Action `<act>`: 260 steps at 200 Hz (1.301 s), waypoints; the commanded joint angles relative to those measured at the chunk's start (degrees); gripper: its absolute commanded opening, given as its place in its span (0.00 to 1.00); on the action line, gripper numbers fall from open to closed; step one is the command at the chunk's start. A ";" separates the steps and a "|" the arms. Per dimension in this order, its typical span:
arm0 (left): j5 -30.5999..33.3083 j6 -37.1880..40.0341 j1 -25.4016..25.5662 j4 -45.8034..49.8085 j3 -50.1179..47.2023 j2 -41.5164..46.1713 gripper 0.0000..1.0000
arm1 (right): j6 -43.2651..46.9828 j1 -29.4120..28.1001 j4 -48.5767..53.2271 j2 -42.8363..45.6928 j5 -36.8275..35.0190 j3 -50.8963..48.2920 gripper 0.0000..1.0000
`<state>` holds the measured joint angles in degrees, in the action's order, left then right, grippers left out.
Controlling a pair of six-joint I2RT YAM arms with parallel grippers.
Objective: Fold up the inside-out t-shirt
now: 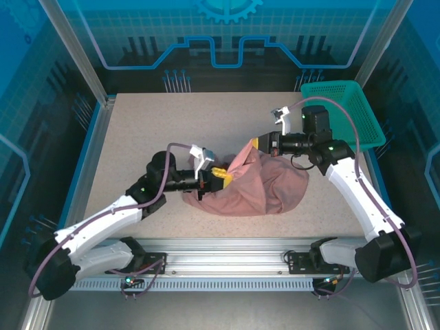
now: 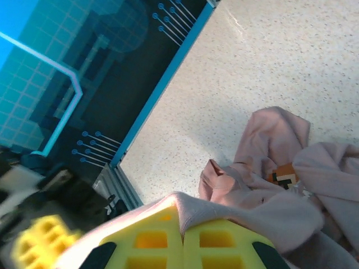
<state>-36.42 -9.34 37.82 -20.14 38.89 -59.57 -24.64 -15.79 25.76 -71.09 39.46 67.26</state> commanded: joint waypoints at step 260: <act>66.28 19.95 15.88 13.52 8.48 -13.55 0.85 | -8.75 -6.67 -11.61 -3.17 2.01 0.42 0.00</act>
<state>20.97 6.37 53.12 -2.68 44.80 -71.20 -32.67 -21.87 15.88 -74.00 40.91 67.81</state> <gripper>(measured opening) 0.862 0.051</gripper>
